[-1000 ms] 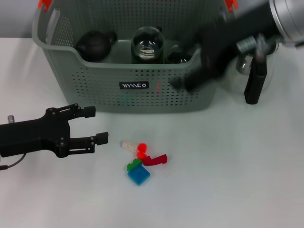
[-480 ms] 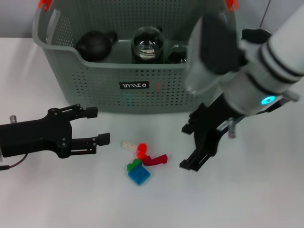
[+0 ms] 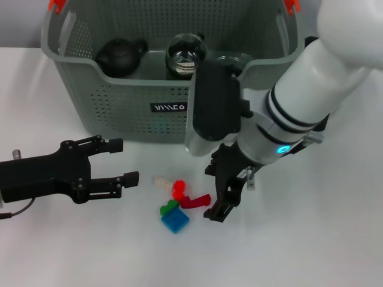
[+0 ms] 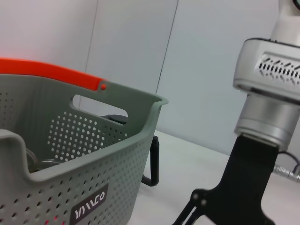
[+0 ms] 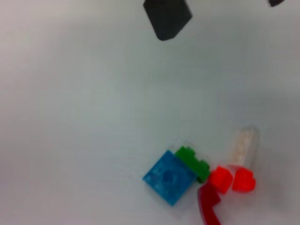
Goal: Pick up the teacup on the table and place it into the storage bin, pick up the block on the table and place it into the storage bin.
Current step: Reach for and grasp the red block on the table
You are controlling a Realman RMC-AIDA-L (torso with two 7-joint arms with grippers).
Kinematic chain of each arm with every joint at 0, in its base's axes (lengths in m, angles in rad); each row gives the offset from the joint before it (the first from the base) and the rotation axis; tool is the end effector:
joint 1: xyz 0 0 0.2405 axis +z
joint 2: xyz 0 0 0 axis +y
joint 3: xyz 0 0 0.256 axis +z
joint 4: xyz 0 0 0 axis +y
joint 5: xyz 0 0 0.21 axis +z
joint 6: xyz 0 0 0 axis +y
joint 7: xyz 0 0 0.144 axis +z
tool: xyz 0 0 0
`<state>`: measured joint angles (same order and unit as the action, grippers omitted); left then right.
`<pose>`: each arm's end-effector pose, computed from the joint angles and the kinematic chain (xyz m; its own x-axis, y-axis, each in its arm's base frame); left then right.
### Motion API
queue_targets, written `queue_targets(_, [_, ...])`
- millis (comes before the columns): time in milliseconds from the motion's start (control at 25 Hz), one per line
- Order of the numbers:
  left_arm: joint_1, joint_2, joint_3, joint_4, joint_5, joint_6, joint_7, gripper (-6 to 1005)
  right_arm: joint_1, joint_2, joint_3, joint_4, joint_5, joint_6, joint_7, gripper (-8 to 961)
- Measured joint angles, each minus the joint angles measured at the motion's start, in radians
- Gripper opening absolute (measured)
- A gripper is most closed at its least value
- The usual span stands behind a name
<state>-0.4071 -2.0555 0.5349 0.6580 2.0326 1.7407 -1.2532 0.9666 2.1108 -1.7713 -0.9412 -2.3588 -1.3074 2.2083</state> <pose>-0.2983 0.2829 0.0258 0.7585 0.3046 0.5760 0.4630 -0.8740 -0.1476 0.0998 0.3551 -0.1137 0.9040 -0.0175 0.4272 0.0049 -0.9987 -0.0512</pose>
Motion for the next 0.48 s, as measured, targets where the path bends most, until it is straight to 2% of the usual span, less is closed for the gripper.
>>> queue_targets(480, [0.0, -0.002, -0.005, 0.0, 0.0, 0.002, 0.0, 862, 0.002, 0.005, -0.125, 0.09, 0.056, 0.18, 0.019, 872])
